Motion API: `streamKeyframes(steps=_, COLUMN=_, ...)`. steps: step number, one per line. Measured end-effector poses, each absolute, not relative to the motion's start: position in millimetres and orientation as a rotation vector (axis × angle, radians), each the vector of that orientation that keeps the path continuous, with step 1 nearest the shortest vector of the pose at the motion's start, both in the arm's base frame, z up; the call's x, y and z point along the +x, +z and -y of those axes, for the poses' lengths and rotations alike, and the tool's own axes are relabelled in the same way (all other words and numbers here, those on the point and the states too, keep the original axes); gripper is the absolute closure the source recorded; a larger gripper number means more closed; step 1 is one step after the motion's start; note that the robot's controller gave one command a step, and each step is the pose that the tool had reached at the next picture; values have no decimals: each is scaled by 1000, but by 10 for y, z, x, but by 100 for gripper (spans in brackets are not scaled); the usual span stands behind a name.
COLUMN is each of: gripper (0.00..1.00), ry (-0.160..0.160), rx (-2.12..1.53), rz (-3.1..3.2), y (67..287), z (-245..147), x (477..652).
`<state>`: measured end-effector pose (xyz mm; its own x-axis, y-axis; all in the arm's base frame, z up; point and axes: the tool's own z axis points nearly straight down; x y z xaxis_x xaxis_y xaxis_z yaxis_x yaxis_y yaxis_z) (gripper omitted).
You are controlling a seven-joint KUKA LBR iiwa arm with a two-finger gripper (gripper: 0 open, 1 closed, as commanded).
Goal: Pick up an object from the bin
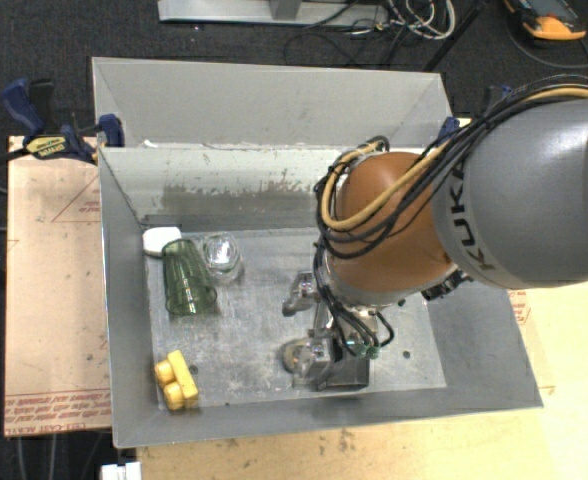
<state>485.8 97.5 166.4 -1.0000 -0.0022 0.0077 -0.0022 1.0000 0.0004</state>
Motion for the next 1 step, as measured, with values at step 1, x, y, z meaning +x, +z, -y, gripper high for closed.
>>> streamKeyframes(steps=1, gripper=0, ry=-2, rx=-1, rz=3141, y=1697, z=-971, x=4878)
